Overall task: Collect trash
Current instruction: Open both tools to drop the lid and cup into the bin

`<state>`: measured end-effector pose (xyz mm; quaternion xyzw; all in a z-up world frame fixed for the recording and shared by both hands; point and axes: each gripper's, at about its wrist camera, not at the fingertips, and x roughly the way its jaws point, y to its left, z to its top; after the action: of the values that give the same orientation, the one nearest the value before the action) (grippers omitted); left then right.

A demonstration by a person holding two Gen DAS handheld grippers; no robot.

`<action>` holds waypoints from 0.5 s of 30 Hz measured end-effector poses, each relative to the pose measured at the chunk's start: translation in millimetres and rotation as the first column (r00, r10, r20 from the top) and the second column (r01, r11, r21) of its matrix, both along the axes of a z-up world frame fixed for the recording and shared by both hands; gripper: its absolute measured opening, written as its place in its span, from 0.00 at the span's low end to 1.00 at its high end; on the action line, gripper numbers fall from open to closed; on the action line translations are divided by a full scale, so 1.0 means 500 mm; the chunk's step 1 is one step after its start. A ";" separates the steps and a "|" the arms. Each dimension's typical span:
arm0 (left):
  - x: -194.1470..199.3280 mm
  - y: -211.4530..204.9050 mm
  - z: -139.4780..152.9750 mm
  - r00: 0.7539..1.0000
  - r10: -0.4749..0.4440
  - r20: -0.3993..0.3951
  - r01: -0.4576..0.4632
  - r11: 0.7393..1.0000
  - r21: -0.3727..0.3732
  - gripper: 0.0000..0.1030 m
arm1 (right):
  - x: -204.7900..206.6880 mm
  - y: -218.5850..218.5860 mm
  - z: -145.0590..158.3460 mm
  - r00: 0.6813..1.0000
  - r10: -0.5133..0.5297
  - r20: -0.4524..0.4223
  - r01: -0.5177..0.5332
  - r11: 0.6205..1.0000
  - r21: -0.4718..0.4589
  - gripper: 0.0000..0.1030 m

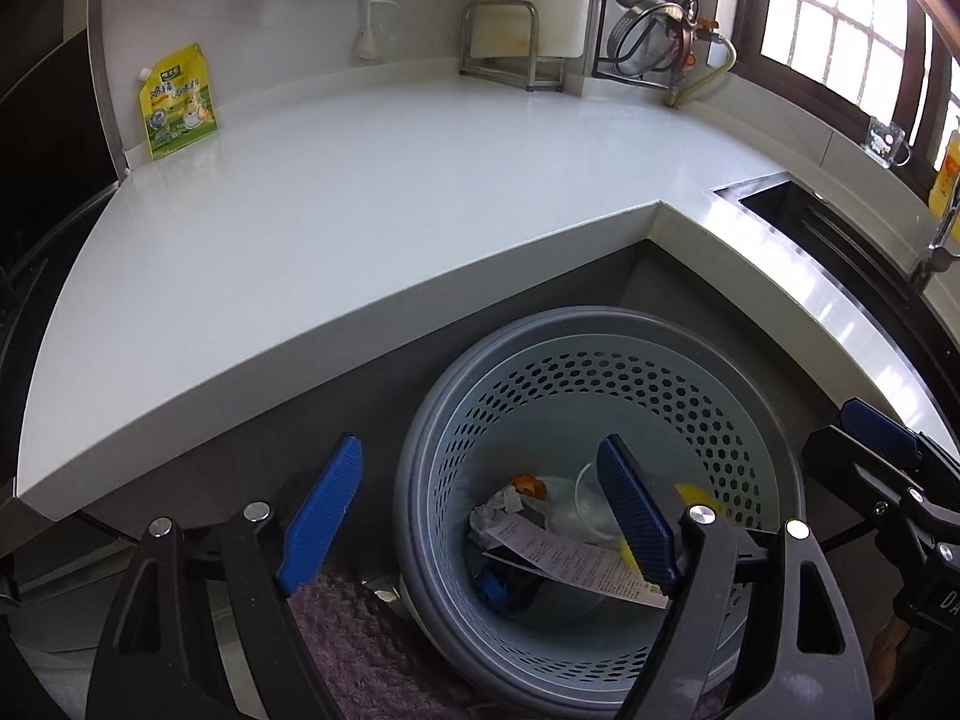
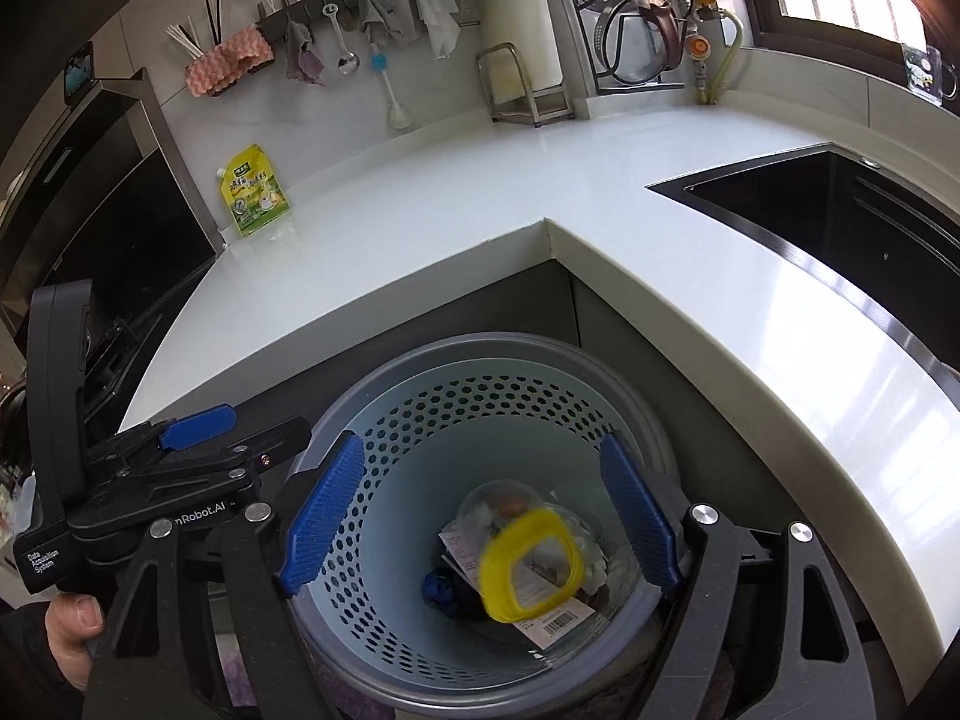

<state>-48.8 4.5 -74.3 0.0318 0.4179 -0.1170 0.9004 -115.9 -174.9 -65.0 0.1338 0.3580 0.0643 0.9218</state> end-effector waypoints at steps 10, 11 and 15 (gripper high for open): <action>-0.001 -0.007 -0.001 1.000 0.006 0.005 -0.006 1.000 0.014 0.82 | 0.002 -0.005 -0.002 1.000 -0.002 -0.005 0.002 1.000 0.013 0.75; -0.002 -0.008 -0.001 1.000 0.009 0.007 -0.009 1.000 0.016 0.83 | 0.002 -0.006 -0.003 1.000 -0.003 -0.005 0.003 1.000 0.014 0.75; -0.003 -0.008 0.000 1.000 0.014 0.010 -0.014 1.000 0.018 0.86 | 0.003 -0.008 -0.006 1.000 -0.005 -0.011 0.005 1.000 0.017 0.75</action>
<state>-50.3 0.7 -74.1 0.0377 0.4147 -0.1070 0.9029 -114.5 -178.9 -68.0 0.1430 0.3619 0.0643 0.9189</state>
